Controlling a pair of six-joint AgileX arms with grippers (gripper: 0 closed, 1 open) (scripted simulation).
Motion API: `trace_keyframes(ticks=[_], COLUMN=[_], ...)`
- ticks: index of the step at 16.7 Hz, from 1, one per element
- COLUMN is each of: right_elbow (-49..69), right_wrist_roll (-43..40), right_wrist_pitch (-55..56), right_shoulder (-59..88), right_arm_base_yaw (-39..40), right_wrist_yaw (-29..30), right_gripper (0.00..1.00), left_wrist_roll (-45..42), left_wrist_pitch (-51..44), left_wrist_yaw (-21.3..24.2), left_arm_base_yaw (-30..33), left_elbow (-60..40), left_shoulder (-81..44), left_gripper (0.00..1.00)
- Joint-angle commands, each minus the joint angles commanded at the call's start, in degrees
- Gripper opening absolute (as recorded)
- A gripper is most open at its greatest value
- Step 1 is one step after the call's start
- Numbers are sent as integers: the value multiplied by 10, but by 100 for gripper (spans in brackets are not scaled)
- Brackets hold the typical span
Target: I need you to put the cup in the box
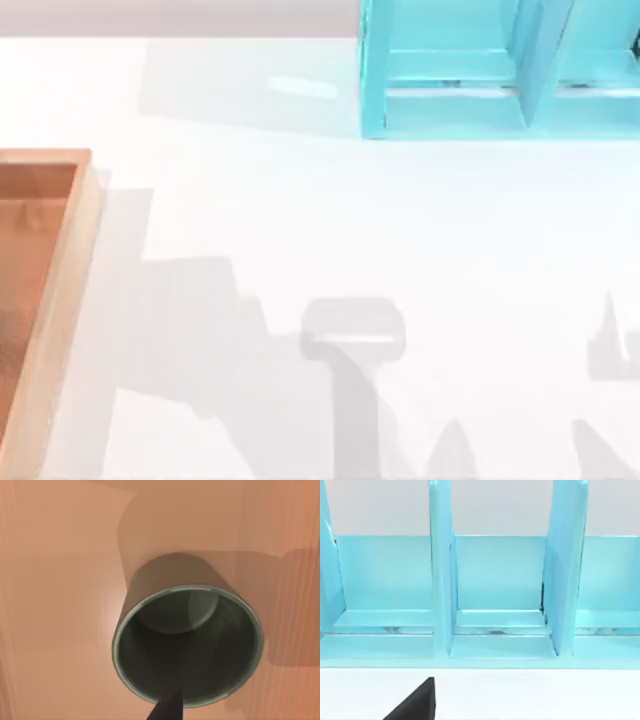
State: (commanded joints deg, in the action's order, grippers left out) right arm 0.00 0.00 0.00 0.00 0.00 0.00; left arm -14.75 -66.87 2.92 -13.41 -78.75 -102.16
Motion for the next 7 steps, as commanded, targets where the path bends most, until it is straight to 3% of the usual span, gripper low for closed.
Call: trace_keyframes(ticks=[2, 7], right_elbow=[0, 0], right_wrist_roll=[0, 0], right_wrist_pitch=[0, 0], right_shoulder=[0, 0], right_arm_base_yaw=[0, 0], right_wrist_yaw=[0, 0], right_gripper=[100, 100], left_wrist_roll=[0, 0], left_wrist_pitch=[0, 0], left_wrist_yaw=[0, 0], left_arm_base_yaw=[0, 0], left_elbow=[0, 0], left_shoulder=[0, 0], left_gripper=[100, 100])
